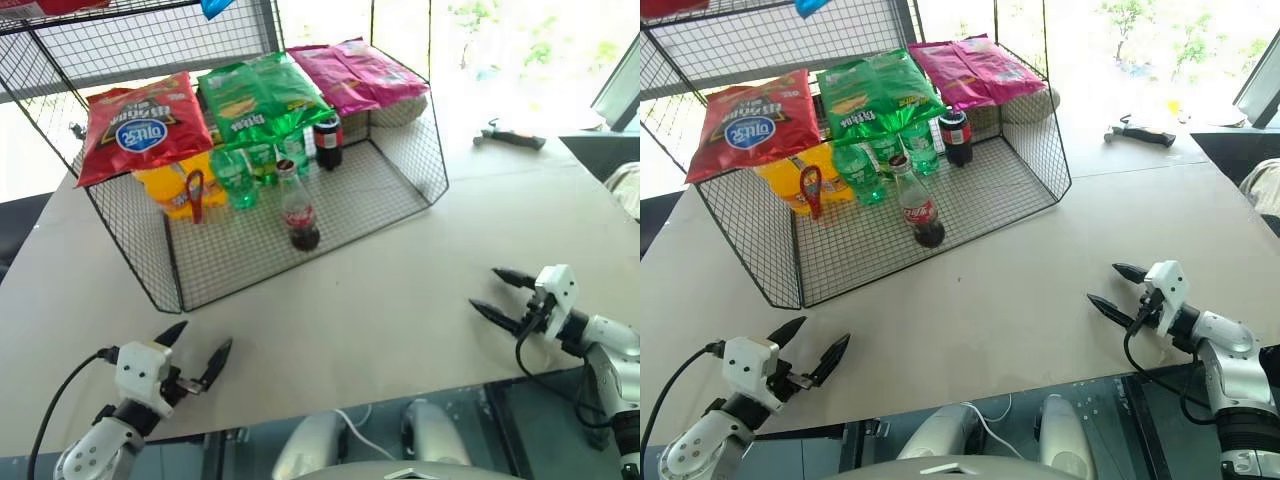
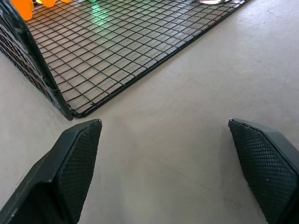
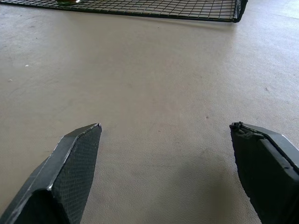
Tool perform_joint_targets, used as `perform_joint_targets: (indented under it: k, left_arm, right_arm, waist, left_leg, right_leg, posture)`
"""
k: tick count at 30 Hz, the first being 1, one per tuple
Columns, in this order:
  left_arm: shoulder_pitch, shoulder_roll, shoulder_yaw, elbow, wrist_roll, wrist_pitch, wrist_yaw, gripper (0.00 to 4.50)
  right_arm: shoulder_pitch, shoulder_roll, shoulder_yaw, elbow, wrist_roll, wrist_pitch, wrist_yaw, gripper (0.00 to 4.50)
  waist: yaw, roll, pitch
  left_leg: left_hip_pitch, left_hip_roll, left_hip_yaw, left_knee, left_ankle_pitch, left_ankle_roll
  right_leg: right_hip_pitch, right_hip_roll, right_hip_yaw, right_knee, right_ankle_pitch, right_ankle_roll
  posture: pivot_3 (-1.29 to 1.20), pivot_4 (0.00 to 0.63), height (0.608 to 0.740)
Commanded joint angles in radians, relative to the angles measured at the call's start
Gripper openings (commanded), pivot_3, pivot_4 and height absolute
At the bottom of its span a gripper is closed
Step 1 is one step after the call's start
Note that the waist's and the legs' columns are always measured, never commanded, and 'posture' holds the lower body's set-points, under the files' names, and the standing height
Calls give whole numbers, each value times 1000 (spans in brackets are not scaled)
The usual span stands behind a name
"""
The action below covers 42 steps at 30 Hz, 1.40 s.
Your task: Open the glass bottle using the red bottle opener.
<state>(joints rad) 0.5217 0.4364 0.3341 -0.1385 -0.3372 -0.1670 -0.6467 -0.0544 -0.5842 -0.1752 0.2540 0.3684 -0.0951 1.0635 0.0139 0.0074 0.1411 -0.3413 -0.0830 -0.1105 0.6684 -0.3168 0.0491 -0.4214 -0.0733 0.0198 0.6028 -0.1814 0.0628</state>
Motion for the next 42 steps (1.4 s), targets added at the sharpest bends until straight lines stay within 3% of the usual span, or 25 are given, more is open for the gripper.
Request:
perform_joint_targets:
  k: [1, 20, 27, 37, 42]
  left_arm:
    - [35, -13, -64, 33, 47, 2, -20, 4500]
    - [27, -14, -65, 40, 32, -1, -30, 4500]
    - [30, -54, -133, -59, 38, 11, -11, 4500]
    - [-79, -140, -187, -304, 30, 140, 169, 4500]
    - [-180, -158, -186, -366, 100, 190, 278, 4500]
  right_arm:
    - [-13, -10, -11, -2, 8, -23, 12, 4439]
    - [-20, -12, -13, 15, 3, -39, 25, 4439]
    - [-24, -3, -11, -19, 26, -21, 34, 4439]
    - [28, 28, 41, -316, 165, 170, 42, 4439]
    - [34, 41, 80, -472, 226, 288, 0, 4439]
  waist:
    - [0, 0, 0]
    - [0, 1, 0]
    - [2, 1, 0]
    - [1, -5, 5]
    - [2, -6, 6]
  left_leg:
    - [0, 0, 0, 0, 0, 0]
    - [0, 0, 0, 0, 0, 0]
    - [-1, -1, 1, 0, 0, 1]
    - [-3, 1, -3, 1, 0, 0]
    - [-3, 0, -4, 0, 1, -2]
  right_leg:
    - [0, 0, 0, 0, 0, 0]
    - [0, 0, 0, 0, 0, 0]
    - [0, -1, 0, 0, 0, 0]
    - [-2, 0, -2, 1, 0, 0]
    - [-2, 0, -3, 1, 0, 0]
  posture:
    - [0, 150, 740]
    - [0, 150, 740]
    - [0, 150, 740]
    - [0, 150, 740]
    - [0, 150, 740]
